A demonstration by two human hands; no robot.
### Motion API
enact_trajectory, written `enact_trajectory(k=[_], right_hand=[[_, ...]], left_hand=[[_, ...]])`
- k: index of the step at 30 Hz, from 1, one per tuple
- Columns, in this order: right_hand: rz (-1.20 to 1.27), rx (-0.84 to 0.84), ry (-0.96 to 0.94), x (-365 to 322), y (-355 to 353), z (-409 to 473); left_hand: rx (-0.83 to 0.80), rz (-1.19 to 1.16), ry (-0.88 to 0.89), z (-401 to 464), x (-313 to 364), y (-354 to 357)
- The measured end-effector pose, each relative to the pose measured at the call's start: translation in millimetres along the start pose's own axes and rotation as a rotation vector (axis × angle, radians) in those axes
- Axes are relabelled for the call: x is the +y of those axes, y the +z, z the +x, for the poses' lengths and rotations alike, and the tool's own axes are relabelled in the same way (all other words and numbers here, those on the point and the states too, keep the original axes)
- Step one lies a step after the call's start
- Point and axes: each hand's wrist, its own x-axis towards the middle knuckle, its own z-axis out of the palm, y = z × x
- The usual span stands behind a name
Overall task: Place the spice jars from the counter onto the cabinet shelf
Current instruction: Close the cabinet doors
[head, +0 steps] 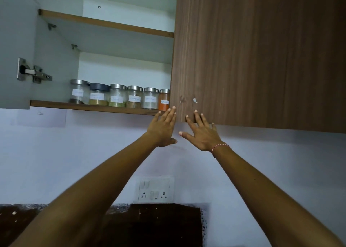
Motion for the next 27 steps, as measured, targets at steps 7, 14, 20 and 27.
enact_trajectory(k=[7, 14, 20, 27], right_hand=[[-0.064, 0.108, -0.029, 9, 27, 10], [-0.128, 0.143, -0.007, 4, 32, 11], [-0.119, 0.293, -0.092, -38, 29, -7], [0.034, 0.454, -0.215, -156, -8, -31]], left_hand=[[0.054, 0.009, -0.033, 7, 4, 20], [0.063, -0.021, -0.002, -3, 0, 13], [0.094, 0.02, -0.012, -56, -19, 13], [0.143, 0.114, -0.04, -139, -58, -7]])
